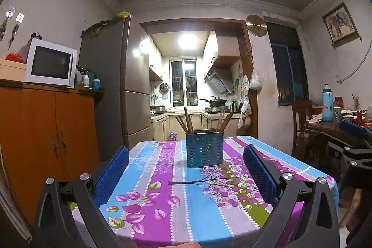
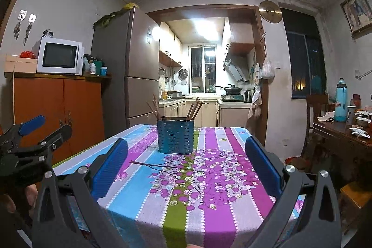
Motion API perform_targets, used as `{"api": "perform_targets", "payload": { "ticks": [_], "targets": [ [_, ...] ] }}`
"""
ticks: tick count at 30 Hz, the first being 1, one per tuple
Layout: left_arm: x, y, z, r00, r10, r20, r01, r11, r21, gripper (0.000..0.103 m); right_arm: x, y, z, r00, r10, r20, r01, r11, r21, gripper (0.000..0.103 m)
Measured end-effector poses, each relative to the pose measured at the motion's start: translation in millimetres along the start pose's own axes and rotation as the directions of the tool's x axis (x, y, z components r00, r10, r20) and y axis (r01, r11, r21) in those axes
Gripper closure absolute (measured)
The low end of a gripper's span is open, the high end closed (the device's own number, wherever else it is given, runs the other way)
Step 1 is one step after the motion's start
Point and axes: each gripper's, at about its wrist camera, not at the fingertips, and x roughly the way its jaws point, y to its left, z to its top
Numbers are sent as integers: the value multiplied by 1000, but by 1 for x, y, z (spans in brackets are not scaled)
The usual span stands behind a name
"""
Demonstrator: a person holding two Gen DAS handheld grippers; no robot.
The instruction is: Organize utensils
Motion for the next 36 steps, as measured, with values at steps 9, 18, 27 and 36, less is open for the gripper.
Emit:
{"api": "perform_targets", "payload": {
  "ticks": [9,18,27,36],
  "targets": [
    [-11,-10,0,999,-37,12,36,999,36,5,-9,4,-1,1000,2,14,-1,1000,-21,5],
    [-14,-11,0,1000,-22,15,21,999,38,5,-13,3,0,1000,2,15,-2,1000,-18,5],
    [-17,-8,2,1000,-25,12,24,999,25,5,-18,3,5,1000,-1,19,2,1000,-19,5],
    [-12,-9,1,1000,-5,-17,5,1000,21,5,-15,0,7,1000,-17,-4,17,1000,10,5]
  ]
}}
